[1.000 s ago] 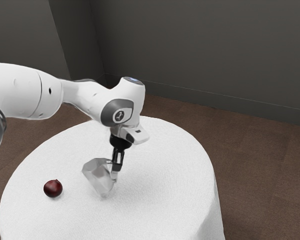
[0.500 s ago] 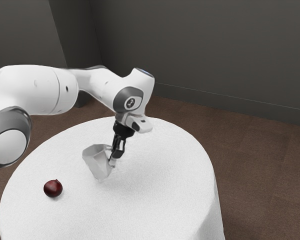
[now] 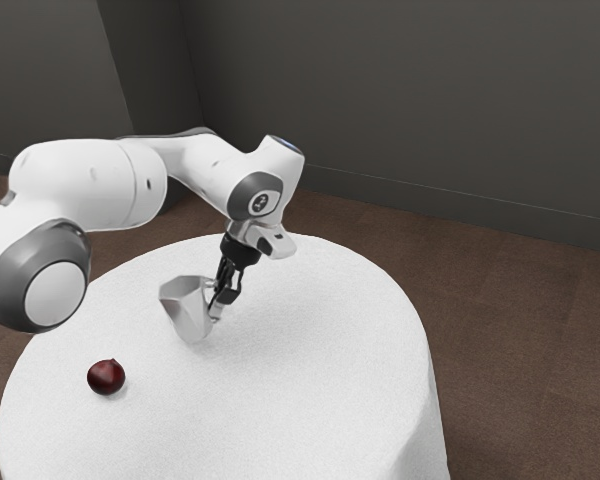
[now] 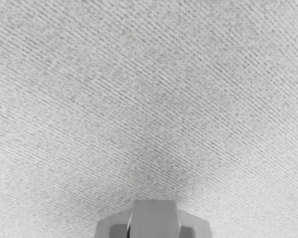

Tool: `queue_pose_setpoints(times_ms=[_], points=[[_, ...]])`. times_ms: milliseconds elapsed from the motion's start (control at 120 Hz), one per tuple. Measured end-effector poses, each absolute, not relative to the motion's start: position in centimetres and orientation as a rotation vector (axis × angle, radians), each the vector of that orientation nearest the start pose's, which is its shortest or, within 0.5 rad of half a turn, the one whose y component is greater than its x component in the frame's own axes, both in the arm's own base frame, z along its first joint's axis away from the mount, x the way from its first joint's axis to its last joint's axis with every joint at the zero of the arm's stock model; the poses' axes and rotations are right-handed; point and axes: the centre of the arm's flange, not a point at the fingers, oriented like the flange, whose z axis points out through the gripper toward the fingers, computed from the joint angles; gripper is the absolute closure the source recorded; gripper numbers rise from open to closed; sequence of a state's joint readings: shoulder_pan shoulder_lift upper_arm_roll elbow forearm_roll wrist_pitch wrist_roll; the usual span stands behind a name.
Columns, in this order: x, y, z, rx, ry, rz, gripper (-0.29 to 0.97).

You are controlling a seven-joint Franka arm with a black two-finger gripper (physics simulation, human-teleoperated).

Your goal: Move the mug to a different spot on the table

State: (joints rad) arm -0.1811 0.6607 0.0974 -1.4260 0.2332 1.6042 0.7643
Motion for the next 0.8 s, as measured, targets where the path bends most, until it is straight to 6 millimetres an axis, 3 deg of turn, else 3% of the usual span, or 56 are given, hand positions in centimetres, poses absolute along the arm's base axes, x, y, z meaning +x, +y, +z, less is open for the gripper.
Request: queue_pose_setpoints(times_ms=[467,800], points=[[67.1,-4.5,27.0,-2.596,1.335,0.789,0.76],[66.7,-4.8,26.3,-2.630,1.342,0.798,0.41]])
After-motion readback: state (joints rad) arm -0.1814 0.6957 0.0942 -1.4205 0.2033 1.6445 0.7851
